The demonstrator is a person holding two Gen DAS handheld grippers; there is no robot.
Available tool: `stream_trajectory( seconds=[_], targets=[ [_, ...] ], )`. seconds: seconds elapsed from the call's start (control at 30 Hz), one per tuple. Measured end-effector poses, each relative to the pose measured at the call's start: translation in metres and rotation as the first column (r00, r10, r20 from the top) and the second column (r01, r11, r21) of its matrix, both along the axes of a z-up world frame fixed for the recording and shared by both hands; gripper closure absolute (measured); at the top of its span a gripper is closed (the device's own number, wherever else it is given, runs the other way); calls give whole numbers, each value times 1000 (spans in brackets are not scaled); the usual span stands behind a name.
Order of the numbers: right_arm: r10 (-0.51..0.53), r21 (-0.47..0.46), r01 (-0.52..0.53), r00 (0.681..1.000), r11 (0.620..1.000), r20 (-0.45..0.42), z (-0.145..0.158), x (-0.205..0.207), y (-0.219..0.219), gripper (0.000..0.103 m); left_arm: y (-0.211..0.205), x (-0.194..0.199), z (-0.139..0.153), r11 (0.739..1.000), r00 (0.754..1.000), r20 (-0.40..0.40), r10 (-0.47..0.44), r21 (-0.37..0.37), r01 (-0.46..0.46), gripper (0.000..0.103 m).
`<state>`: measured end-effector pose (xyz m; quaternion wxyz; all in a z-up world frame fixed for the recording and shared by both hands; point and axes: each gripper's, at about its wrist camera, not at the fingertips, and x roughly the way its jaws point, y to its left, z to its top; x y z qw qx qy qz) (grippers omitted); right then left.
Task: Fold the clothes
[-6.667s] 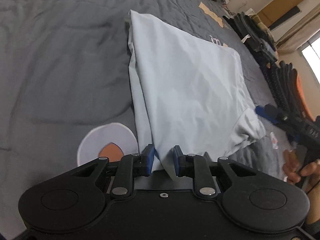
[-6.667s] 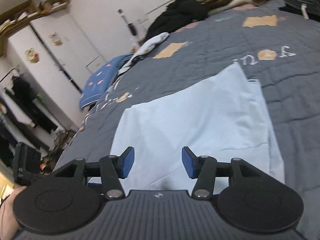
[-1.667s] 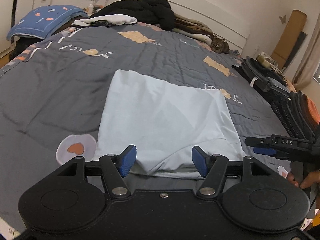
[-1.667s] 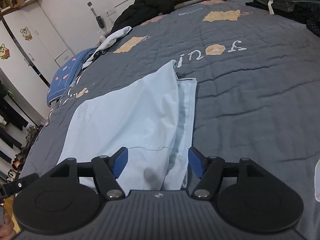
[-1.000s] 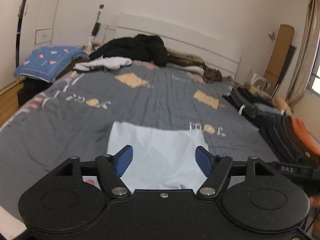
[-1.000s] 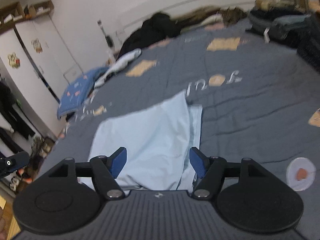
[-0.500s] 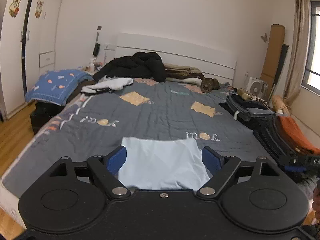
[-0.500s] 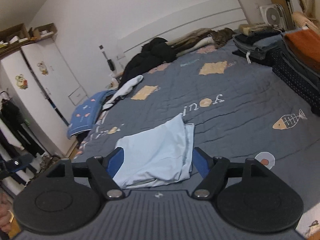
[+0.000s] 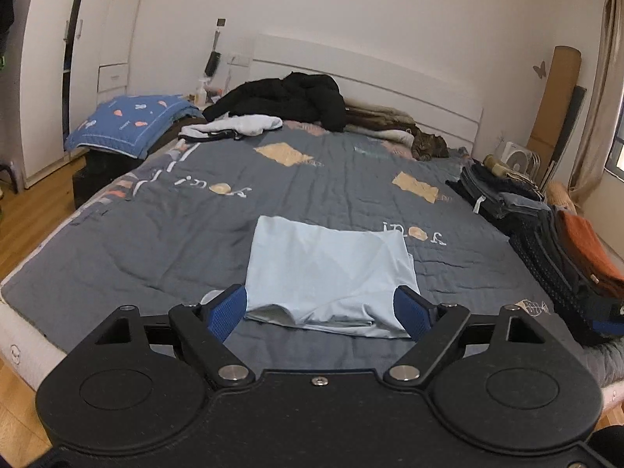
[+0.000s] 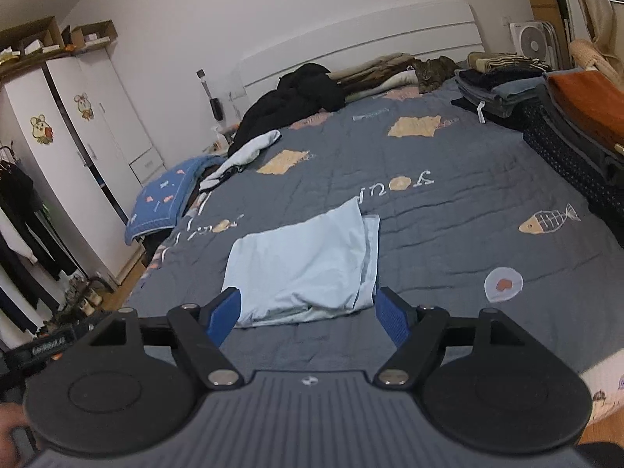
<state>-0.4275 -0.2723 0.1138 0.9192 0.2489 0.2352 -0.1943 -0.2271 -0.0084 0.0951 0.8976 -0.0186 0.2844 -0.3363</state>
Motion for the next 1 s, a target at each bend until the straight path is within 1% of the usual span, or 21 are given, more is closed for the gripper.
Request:
stream_trajectory(
  seconds=[0.07,0.17,0.4,0.53,0.63,0.83,0.9,1.0],
  targets=[
    [6,-1,-6,1000,1000,-12,-2,2,7,28,-2,-3,-3,1000,1000,11,-9,18,9,21],
    [14,-16,-14,999,1000,-31,-5,7,14,28,-10,-8,-9,997,999,30,-14,76,12,21],
    [29,-13,-30,996,999,-88,-23,24,19,28,-22,-8,-28,987,1000,11,-16,157,14,21],
    [38,-13,-40,992,999,-123,-37,37,13,28,-25,-2,-42,979,1000,-12,-7,203,9,21],
    [41,20,-39,990,999,-133,-50,45,2,28,-27,1,-50,967,1000,-22,0,256,6,21],
    [56,85,-43,987,995,-150,-77,66,-31,28,-41,18,-61,940,998,-36,44,339,-29,20],
    [77,118,-60,986,991,-148,-88,77,-43,28,-48,26,-64,930,998,-39,58,367,-40,20],
    [99,156,-74,983,985,-155,-105,95,-65,28,-68,45,-72,923,996,-58,68,383,-40,20]
  ],
)
